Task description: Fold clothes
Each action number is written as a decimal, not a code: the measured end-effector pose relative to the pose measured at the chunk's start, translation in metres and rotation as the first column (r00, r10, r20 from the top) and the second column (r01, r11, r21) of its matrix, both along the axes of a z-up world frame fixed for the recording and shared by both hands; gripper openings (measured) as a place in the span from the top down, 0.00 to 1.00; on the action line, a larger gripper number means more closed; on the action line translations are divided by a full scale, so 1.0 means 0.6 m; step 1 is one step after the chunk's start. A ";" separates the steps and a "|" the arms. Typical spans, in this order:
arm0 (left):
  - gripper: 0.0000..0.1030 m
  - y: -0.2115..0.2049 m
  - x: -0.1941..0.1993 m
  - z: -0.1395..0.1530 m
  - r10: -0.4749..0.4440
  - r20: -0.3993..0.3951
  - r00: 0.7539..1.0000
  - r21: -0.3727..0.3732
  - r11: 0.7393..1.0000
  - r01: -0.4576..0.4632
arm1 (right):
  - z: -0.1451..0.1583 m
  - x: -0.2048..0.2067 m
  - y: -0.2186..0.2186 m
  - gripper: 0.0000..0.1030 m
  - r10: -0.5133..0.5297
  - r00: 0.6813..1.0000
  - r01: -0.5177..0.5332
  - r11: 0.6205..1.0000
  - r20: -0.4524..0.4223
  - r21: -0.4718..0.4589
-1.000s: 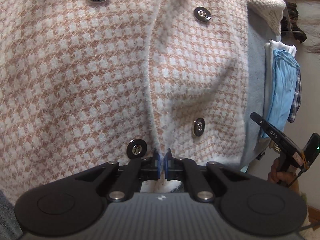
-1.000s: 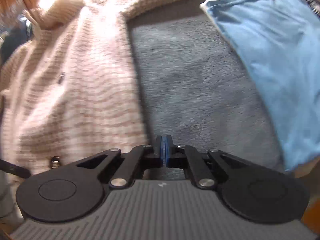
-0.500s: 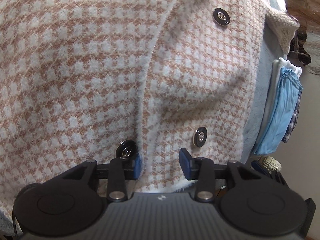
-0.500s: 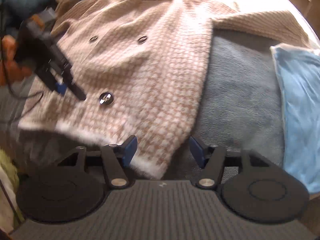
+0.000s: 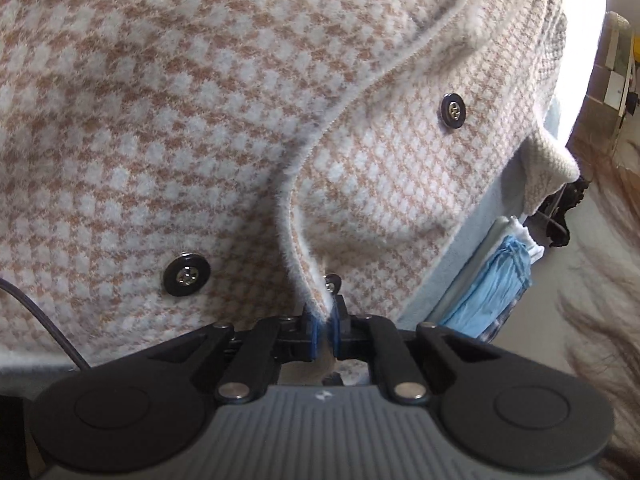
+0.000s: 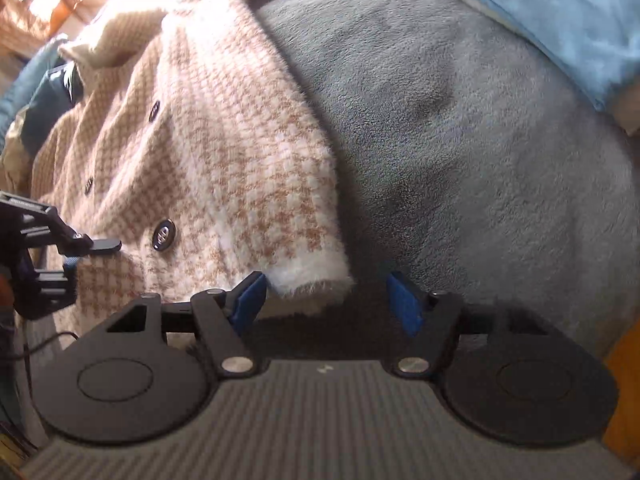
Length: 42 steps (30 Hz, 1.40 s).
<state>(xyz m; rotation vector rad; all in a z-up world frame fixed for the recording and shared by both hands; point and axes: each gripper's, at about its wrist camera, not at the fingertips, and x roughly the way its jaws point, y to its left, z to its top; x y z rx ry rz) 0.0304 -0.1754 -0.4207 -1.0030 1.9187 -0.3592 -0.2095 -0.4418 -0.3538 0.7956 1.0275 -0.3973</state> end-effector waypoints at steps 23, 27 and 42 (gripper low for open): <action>0.94 0.055 0.043 0.138 0.145 0.090 0.985 -0.217 0.968 -0.123 | -0.025 0.002 0.078 0.93 -0.234 0.971 0.237 0.963 0.041 -0.125; 0.95 0.076 0.042 0.132 0.115 0.131 0.985 -0.172 0.981 -0.091 | 0.020 0.014 0.109 0.95 -0.117 0.993 0.103 0.944 -0.026 -0.315; 0.87 0.084 -0.014 0.030 -0.499 0.295 0.815 0.234 0.865 0.445 | -0.008 -0.005 0.091 0.76 -0.030 0.990 -0.020 0.939 -0.139 -0.343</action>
